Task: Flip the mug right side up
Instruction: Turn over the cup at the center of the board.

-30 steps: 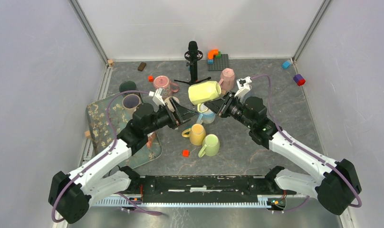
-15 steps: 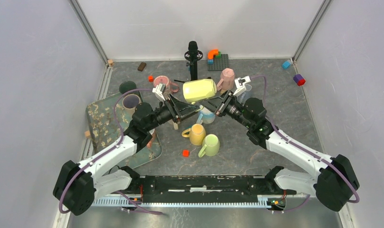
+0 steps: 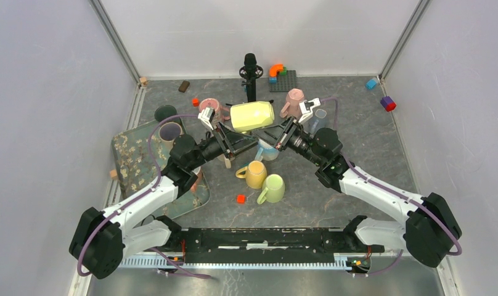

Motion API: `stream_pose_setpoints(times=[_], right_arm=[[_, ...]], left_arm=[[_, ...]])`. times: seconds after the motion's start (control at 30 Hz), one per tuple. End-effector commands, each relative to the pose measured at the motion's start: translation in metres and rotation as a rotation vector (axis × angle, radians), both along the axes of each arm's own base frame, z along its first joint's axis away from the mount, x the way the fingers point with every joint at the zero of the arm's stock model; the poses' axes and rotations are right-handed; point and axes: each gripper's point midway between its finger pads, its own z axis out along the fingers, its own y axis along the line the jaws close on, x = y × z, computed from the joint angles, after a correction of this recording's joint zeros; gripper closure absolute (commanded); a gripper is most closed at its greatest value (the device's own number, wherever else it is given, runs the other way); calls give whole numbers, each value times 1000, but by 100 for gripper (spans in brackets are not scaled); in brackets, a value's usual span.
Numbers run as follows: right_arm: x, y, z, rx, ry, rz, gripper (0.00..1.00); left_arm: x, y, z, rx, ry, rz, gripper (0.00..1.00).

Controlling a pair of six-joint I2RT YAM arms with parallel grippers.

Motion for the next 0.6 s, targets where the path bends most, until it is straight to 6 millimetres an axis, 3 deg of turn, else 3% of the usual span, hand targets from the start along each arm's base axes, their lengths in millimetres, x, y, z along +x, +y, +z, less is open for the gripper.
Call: stream_pose_setpoints(times=[0.0, 0.2, 0.57], right_arm=[[-13, 2, 49, 125, -129, 41, 100], [-16, 2, 51, 129, -131, 54, 100], [-20, 5, 42, 106, -129, 64, 100]], left_arm=[[-9, 0, 27, -72, -56, -41, 53], [-10, 1, 31, -79, -71, -38, 62], [-10, 2, 33, -64, -89, -26, 98]])
